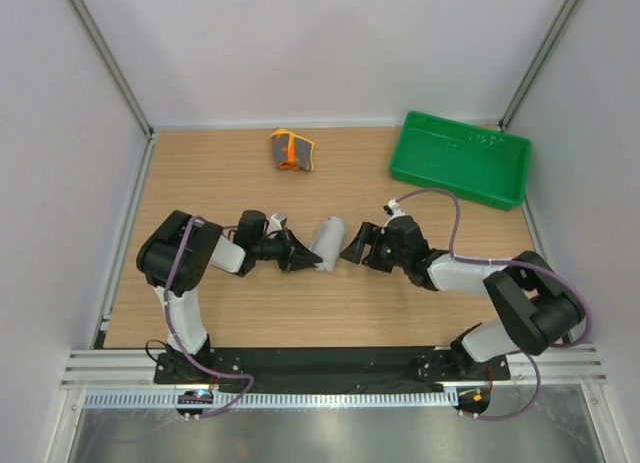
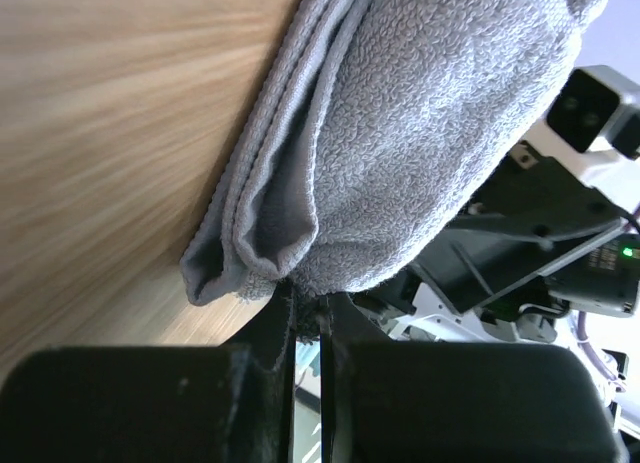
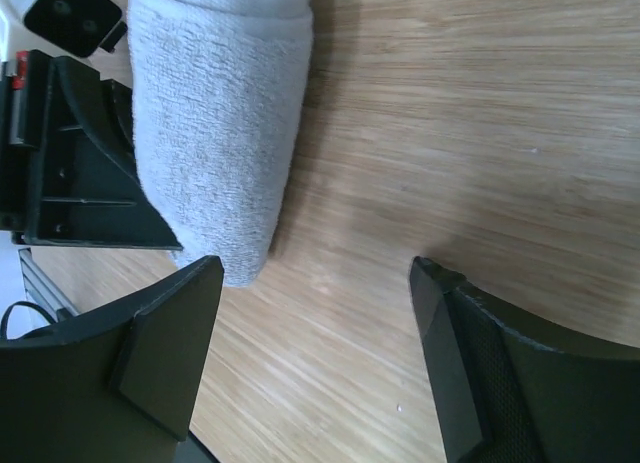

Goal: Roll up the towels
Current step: Place the rolled towel into the container

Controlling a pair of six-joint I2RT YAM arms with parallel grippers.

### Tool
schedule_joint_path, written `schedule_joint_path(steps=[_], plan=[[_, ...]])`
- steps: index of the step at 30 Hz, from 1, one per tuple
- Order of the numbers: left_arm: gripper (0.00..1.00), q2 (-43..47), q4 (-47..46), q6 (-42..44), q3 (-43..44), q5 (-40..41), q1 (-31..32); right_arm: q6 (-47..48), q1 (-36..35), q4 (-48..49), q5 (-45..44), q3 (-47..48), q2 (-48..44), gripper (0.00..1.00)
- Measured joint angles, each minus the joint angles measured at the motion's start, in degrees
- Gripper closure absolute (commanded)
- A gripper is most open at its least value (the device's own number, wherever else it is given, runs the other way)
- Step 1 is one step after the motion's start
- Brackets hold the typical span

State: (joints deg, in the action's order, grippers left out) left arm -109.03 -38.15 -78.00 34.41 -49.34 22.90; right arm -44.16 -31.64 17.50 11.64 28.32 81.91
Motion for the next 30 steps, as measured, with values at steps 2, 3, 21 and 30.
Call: schedule_joint_path(steps=[2, 3, 21, 30], plan=[[1.00, -0.1, 0.0, -0.2, 0.0, -0.2, -0.8, -0.6, 0.0, 2.9, 0.8, 0.1, 2.9, 0.18], [1.00, -0.2, 0.0, -0.3, 0.0, -0.3, -1.2, -0.8, 0.0, 4.2, 0.9, 0.6, 4.0, 0.19], [1.00, -2.7, -5.0, -0.9, 0.0, -2.4, -4.1, -3.8, -2.3, 21.2, 4.3, 8.3, 20.9, 0.41], [0.97, -4.2, -9.5, -1.6, -0.5, -2.6, -4.9, -6.8, -3.7, 27.6, 4.5, 11.1, 27.3, 0.92]])
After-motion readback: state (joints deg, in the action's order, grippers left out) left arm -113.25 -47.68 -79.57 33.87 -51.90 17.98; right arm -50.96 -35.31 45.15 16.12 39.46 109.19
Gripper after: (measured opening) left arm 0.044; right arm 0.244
